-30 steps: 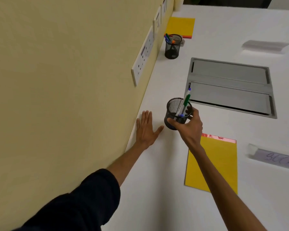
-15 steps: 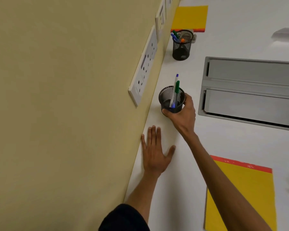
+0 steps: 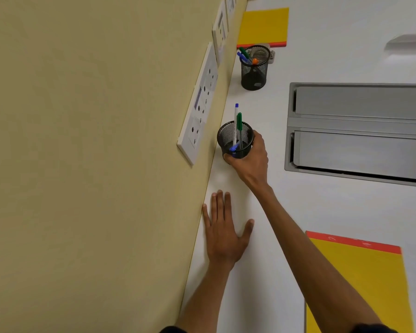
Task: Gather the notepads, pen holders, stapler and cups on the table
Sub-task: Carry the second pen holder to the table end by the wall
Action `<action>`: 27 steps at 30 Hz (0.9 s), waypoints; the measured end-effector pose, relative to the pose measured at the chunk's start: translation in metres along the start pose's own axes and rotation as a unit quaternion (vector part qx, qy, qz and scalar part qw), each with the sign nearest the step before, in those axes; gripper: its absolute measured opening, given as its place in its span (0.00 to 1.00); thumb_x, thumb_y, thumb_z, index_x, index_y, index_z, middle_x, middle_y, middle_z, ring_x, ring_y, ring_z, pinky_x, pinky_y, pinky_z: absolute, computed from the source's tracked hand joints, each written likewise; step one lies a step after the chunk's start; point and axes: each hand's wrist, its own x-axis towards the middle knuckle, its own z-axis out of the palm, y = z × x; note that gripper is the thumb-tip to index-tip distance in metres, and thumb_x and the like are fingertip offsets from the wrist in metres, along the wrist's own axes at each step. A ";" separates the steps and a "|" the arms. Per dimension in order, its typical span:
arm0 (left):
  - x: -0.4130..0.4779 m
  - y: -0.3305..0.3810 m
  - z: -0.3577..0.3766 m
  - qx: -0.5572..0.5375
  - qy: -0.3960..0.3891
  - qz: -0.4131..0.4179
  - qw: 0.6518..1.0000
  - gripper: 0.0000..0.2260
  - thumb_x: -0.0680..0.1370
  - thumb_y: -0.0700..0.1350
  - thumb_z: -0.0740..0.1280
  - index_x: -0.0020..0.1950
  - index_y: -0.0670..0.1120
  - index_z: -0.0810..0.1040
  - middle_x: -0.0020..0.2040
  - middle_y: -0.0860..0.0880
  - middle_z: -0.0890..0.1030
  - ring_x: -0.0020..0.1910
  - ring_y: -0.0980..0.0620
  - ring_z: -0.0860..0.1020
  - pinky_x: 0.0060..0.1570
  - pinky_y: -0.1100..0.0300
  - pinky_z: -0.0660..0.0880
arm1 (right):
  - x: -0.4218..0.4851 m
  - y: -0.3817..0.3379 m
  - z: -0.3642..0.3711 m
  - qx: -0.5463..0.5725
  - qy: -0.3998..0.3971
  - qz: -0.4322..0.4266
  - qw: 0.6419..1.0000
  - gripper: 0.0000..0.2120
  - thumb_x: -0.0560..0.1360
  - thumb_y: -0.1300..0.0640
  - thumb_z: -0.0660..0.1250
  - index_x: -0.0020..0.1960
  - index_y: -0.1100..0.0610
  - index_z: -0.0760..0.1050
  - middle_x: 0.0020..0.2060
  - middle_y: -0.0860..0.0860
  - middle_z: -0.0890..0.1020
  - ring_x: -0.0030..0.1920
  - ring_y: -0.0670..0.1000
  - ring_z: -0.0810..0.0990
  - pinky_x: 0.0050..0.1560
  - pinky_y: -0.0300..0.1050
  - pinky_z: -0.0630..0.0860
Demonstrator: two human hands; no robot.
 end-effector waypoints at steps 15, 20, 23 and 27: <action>0.001 -0.001 0.001 -0.012 0.006 -0.002 1.000 0.39 0.77 0.71 0.51 0.81 0.49 0.50 0.81 0.50 0.50 0.80 0.52 0.44 0.77 0.44 0.45 | 0.008 0.013 -0.001 0.029 -0.053 0.018 0.998 0.43 0.65 0.52 0.80 0.74 0.56 0.62 0.68 0.53 0.70 0.64 0.48 0.70 0.60 0.35 0.71; -0.001 -0.002 -0.001 0.004 0.004 0.006 1.000 0.39 0.78 0.70 0.50 0.81 0.47 0.51 0.81 0.49 0.51 0.80 0.52 0.43 0.77 0.44 0.45 | -0.018 0.023 -0.015 -0.004 -0.093 0.013 0.996 0.49 0.66 0.47 0.79 0.77 0.56 0.55 0.75 0.53 0.62 0.73 0.50 0.62 0.68 0.39 0.62; -0.001 -0.001 -0.001 0.012 0.009 0.012 1.000 0.39 0.78 0.70 0.48 0.80 0.46 0.51 0.81 0.49 0.51 0.80 0.51 0.44 0.77 0.43 0.46 | -0.041 0.023 -0.031 -0.018 -0.069 0.005 0.997 0.40 0.70 0.47 0.75 0.75 0.54 0.59 0.73 0.50 0.65 0.69 0.45 0.64 0.64 0.34 0.61; -0.002 -0.004 0.000 0.003 0.019 0.024 1.000 0.38 0.78 0.68 0.50 0.80 0.46 0.52 0.81 0.47 0.52 0.80 0.50 0.45 0.77 0.43 0.46 | -0.069 0.026 -0.062 -0.047 -0.026 -0.023 0.998 0.20 0.74 0.49 0.72 0.63 0.54 0.75 0.62 0.49 0.74 0.61 0.43 0.72 0.61 0.35 0.69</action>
